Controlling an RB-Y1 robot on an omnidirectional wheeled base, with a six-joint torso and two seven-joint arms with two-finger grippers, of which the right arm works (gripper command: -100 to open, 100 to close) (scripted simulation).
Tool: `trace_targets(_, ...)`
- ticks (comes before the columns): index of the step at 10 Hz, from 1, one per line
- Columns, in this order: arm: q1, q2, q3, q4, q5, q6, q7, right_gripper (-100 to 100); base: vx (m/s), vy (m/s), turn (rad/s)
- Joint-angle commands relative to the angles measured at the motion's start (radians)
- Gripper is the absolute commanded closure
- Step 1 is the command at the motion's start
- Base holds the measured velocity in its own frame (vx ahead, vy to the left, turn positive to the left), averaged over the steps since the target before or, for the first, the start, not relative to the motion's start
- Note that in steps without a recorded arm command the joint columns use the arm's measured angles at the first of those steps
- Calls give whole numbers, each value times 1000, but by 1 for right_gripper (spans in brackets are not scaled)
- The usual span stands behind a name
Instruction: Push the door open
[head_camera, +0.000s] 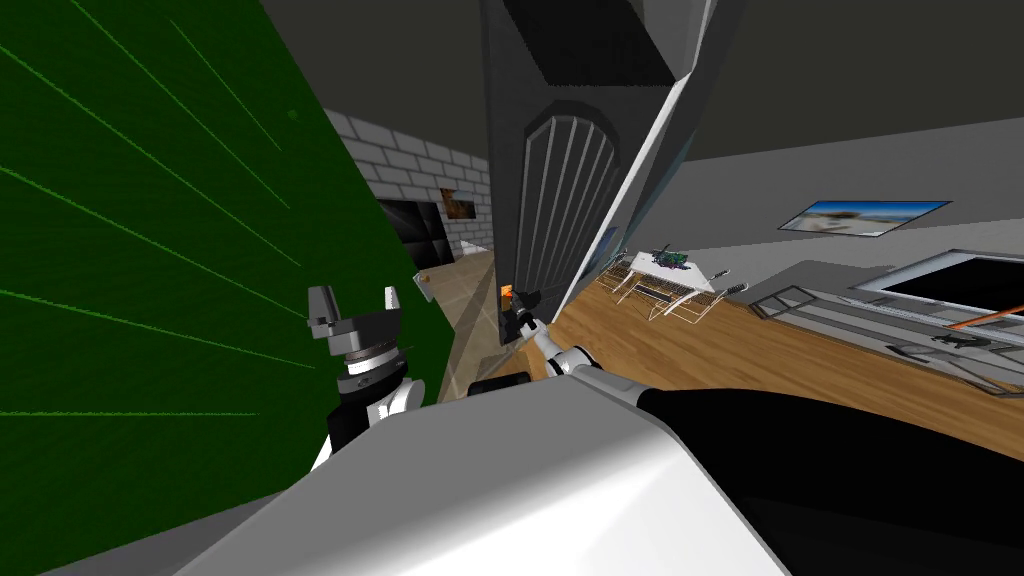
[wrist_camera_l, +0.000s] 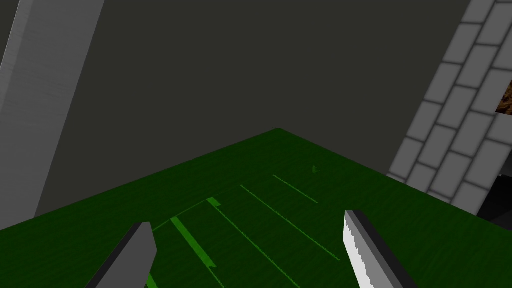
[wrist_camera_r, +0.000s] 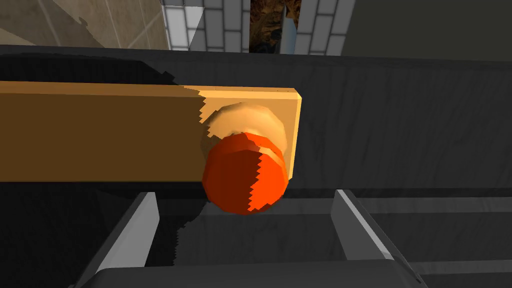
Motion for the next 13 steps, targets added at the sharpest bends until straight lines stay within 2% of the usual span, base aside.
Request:
trace_targets(1, 1, 3, -5, 2, -1, -5, 5, -100, 226, 50, 27)
trace_targets(3, 1, 4, -5, 2, -2, -6, 5, -100, 140, 22, 12)
trace_targets(4, 1, 4, -5, 2, -2, -6, 5, 100, -9, 0, -5)
trace_targets(9, 1, 4, -5, 2, -2, -6, 5, 100, -16, -3, -1)
trace_targets(13, 38, -18, -102, -2, -11, 0, 14, 100, -9, -20, 283)
